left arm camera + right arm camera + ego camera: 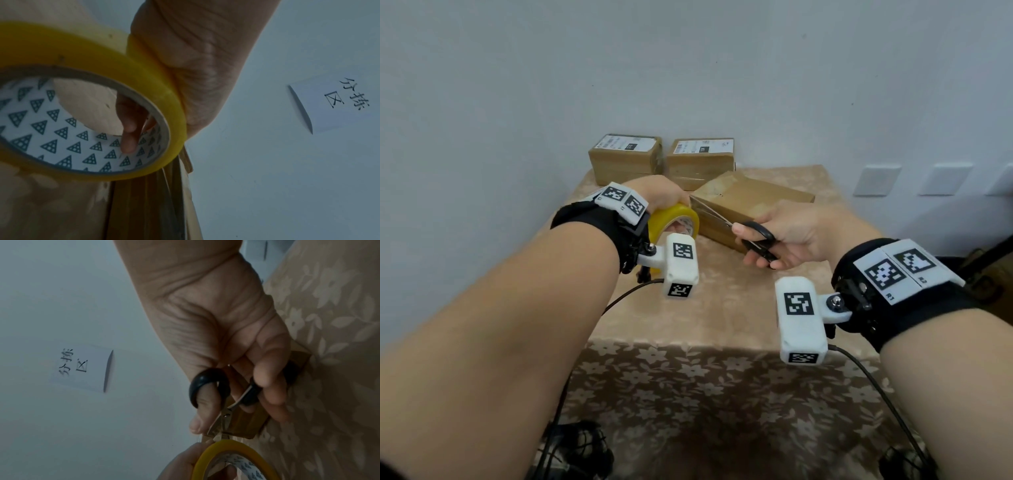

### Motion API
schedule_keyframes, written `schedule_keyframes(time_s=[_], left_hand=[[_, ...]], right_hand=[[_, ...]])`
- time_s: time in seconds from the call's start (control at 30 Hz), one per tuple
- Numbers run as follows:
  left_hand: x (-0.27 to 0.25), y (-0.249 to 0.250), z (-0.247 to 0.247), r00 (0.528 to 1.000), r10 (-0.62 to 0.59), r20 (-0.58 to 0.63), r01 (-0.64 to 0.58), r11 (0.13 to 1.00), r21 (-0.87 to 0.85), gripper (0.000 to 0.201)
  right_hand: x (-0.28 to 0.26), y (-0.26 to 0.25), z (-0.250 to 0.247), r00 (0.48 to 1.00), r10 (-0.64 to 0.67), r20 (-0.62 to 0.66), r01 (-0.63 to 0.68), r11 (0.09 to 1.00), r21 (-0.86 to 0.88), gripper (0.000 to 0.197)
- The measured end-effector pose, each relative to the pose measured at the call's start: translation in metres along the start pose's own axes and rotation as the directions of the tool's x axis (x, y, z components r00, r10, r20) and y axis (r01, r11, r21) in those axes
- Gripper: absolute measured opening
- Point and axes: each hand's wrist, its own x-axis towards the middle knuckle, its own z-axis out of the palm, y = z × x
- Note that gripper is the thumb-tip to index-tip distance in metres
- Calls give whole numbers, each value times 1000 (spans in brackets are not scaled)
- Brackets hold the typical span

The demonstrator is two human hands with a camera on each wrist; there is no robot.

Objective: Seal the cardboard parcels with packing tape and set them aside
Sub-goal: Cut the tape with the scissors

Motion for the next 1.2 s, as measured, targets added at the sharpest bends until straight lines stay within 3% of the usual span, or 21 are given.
schedule_keyframes(time_s=[0.27,0.67,0.9,1.2], left_hand=[[-11,-4,-4,999,22,-25,-24,995,-99,31],[-18,-8,-4,997,11,-79,-24,987,-162,32],[-17,-6,-3,996,-10,-92,-4,988,-152,28],[-17,-6,-3,998,-7,-64,-1,992,-127,25]], right_hand=[[-3,-2,5,999,2,47,-3,1000,6,61],[-1,5,12,999,-39,-38,41,998,48,36],[6,6,13,989,-83,-121,90,995,49,46],[12,10,10,973,-116,-201,117,993,-7,46]])
